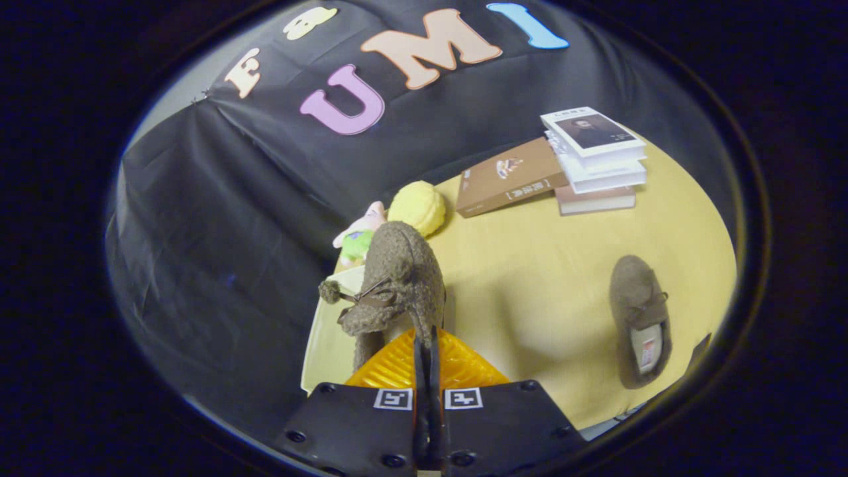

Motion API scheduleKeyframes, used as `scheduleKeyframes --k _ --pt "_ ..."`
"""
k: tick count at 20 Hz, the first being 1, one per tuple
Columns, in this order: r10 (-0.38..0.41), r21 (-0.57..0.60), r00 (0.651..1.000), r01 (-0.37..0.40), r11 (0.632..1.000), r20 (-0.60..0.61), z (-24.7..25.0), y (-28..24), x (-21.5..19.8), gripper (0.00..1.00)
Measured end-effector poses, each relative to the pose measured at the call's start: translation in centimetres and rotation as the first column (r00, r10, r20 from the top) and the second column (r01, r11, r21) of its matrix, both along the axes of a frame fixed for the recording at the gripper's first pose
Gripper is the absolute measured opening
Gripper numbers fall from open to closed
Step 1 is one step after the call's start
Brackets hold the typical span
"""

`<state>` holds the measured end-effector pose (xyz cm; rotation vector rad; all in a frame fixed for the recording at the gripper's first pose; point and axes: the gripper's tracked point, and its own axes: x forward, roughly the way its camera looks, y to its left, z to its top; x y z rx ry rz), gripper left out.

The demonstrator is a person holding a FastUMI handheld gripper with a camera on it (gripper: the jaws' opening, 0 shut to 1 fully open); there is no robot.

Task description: Open the storage box then place both shoes into the box .Put the left shoe in first, then the right shoe, with the right side of both shoes facing outward in a uniform manner.

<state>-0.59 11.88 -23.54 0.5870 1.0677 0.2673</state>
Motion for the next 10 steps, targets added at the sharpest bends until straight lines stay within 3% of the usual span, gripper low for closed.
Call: scheduleKeyframes --k 10 --pt "0.066 0.02 0.998 -0.066 0.998 -0.015 0.3 10.9 0.3 0.04"
